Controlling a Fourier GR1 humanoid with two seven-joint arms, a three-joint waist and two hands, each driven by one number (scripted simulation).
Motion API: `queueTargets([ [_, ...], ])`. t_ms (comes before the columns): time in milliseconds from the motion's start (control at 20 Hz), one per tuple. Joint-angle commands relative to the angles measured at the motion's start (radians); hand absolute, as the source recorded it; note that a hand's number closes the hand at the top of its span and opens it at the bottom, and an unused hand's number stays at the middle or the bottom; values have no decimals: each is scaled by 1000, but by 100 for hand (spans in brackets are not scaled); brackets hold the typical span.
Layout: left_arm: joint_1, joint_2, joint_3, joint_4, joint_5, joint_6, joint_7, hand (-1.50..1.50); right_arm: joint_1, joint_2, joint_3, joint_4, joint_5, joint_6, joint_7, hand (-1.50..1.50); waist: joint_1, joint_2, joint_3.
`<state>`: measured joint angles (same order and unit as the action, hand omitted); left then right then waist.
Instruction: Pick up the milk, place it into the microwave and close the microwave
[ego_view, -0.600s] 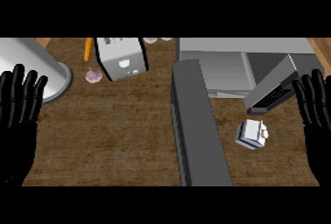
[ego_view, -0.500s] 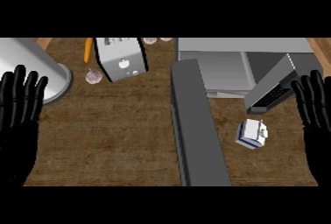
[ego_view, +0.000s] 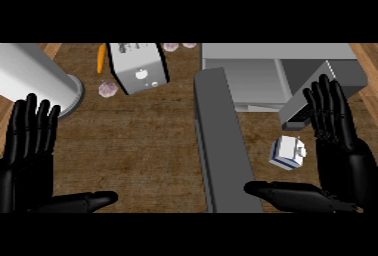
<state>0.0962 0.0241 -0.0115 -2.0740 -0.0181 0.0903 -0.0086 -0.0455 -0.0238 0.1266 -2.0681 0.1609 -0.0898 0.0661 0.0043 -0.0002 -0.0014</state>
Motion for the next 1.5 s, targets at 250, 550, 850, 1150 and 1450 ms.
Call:
queueTargets([
  [250,211,20,21,-206,88,-65,59,-150,121,6,44,-161,86,-42,82,-150,-1,-3,1],
  [550,278,18,80,-214,156,-127,4,-150,237,23,88,-116,129,-81,30,-150,-2,-1,1],
  [850,359,23,139,-245,224,-200,-24,-150,256,18,21,52,50,-79,-131,-150,1,-1,2],
  [1150,372,57,233,-306,303,-234,23,-150,161,-38,-115,197,-38,-44,-180,-150,2,0,2],
  [1450,432,3,201,-323,276,-268,5,-150,198,-8,-144,354,-35,-90,-301,-150,1,0,2],
])
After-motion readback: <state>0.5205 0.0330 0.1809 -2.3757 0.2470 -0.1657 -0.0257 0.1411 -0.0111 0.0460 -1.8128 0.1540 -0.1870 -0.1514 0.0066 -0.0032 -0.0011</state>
